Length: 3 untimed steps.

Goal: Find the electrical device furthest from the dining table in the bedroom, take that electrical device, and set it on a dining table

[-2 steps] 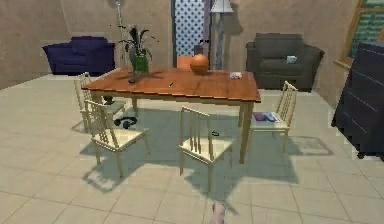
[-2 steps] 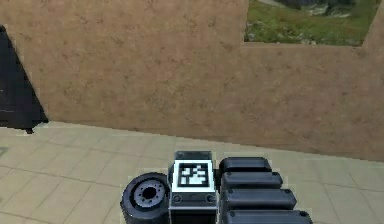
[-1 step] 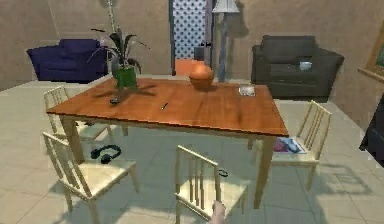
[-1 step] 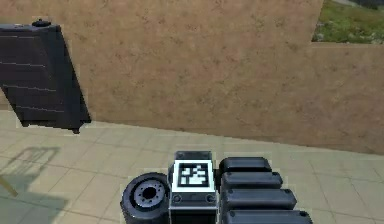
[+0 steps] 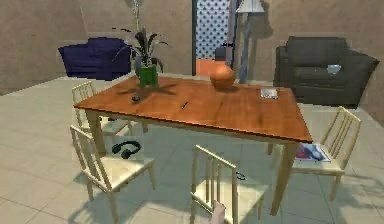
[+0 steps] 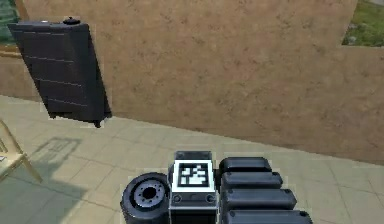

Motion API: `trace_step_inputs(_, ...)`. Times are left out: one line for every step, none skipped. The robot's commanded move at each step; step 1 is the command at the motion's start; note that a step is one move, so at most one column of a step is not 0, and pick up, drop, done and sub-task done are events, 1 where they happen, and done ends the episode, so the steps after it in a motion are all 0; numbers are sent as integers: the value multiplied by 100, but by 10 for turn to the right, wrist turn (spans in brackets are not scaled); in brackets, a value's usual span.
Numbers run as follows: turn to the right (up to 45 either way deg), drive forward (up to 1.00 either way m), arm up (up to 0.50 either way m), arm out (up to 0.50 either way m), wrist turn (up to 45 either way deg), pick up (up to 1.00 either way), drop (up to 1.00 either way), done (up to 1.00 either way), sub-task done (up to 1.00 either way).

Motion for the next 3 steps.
trace_step_inputs(0,45,0,0,0,0,0,0,0)
trace_step_inputs(-450,0,0,0,0,0,0,0,0)
trace_step_inputs(-240,0,0,0,0,0,0,0,0)
